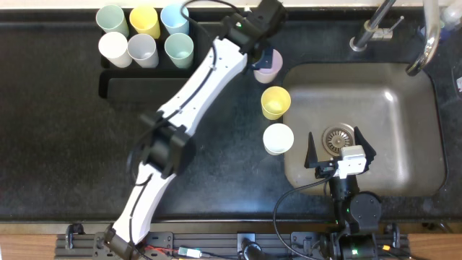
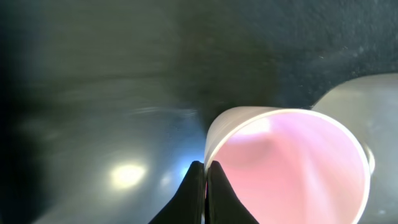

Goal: Store Cups

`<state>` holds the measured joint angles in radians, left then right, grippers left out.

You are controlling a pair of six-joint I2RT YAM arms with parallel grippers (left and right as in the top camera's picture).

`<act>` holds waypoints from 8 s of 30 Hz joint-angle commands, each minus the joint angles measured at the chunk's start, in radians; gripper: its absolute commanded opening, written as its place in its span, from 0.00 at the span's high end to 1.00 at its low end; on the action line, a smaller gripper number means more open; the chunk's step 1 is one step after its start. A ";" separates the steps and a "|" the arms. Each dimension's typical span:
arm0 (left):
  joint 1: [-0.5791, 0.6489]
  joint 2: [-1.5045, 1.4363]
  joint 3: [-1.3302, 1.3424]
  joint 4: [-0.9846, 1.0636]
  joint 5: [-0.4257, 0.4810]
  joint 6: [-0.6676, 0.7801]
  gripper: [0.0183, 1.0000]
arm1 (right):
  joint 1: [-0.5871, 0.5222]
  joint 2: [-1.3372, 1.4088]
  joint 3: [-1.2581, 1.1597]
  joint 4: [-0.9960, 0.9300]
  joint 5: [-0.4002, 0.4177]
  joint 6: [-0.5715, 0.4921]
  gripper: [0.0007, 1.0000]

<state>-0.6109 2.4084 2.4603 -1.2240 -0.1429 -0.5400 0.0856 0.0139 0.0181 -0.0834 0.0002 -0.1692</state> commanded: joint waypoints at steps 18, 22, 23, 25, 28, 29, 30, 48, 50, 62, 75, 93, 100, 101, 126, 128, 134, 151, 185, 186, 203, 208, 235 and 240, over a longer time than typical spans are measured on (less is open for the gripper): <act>0.779 -0.766 -0.635 0.011 -0.009 0.059 0.98 | -0.001 -0.010 -0.013 0.006 0.000 0.000 0.00; 0.790 -0.764 -0.755 0.058 -0.018 -0.058 0.98 | -0.001 -0.010 -0.013 0.006 0.000 0.000 0.00; 0.790 -0.763 -0.779 0.071 -0.018 -0.077 0.98 | -0.001 -0.010 -0.013 0.006 0.000 0.000 0.00; 0.790 -0.758 -0.828 0.101 -0.015 -0.109 0.98 | -0.001 -0.010 -0.013 0.006 0.000 0.000 0.00; 0.790 -0.743 -0.876 0.137 -0.007 -0.124 0.98 | -0.001 -0.010 -0.013 0.006 0.000 0.000 0.00; 0.790 -0.734 -0.887 0.149 -0.006 -0.124 0.98 | -0.001 -0.010 -0.013 0.006 0.000 0.000 0.00; 0.790 -0.724 -0.890 0.154 -0.006 -0.124 0.98 | -0.001 -0.010 -0.013 0.006 0.000 0.000 0.00; 0.790 -0.595 -0.890 0.250 -0.007 -0.124 0.98 | -0.001 -0.010 -0.013 0.006 0.000 0.000 0.00; 0.790 -0.587 -0.890 0.251 -0.006 -0.124 0.98 | -0.001 -0.010 -0.013 0.006 0.000 0.000 0.00; 0.789 -0.517 -0.890 0.273 0.012 -0.124 0.98 | -0.001 -0.010 -0.013 0.006 0.000 0.000 0.00; 0.779 -0.499 -0.890 0.272 0.018 -0.123 0.77 | -0.001 -0.010 -0.013 0.006 0.000 0.000 0.00; 0.336 -0.776 -0.592 0.035 -0.007 -0.167 0.27 | -0.001 -0.010 -0.013 0.006 0.000 0.000 0.00; 0.018 -0.504 -0.340 -0.141 0.000 -0.255 0.27 | -0.001 -0.010 -0.013 0.006 0.000 0.000 0.00; -0.014 -0.464 -0.317 -0.142 0.012 -0.254 0.27 | -0.001 -0.010 -0.013 0.006 0.000 0.000 0.00; -0.104 -0.091 -0.277 0.004 0.143 -0.156 0.67 | -0.001 -0.010 -0.013 0.006 0.000 0.000 0.00; -0.104 -0.091 -0.277 0.013 0.142 -0.142 0.98 | -0.001 -0.010 -0.013 0.006 0.000 0.000 0.00; -0.104 -0.097 -0.277 0.019 0.137 -0.141 0.98 | -0.001 -0.010 -0.013 0.006 0.000 0.000 0.00; 0.140 -0.595 -0.298 -0.315 -0.359 -0.665 0.98 | -0.001 -0.010 -0.013 0.006 0.000 0.000 0.00; 0.473 -0.469 -0.734 -0.076 -0.112 -1.059 0.98 | -0.001 -0.010 -0.013 0.006 0.000 0.000 0.00; 0.473 -0.463 -0.734 -0.074 -0.113 -1.059 0.98 | -0.001 -0.010 -0.013 0.006 0.000 0.000 0.00; 0.514 -0.398 -0.734 -0.048 -0.092 -1.044 0.98 | -0.001 -0.010 -0.013 0.006 0.000 0.000 0.00; 0.515 -0.397 -0.734 -0.033 -0.093 -1.028 0.97 | -0.001 -0.010 -0.013 0.006 0.000 0.000 0.00; 0.515 -0.418 -0.735 -0.033 -0.082 -1.028 0.64 | -0.001 -0.010 -0.013 0.006 0.000 0.000 0.00; 0.514 -0.539 -0.767 0.002 -0.103 -1.003 0.59 | -0.001 -0.010 -0.013 0.006 0.000 0.000 0.00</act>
<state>-0.1020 1.9781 1.7138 -1.2327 -0.2241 -1.5677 0.0856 0.0139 0.0181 -0.0830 0.0006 -0.1692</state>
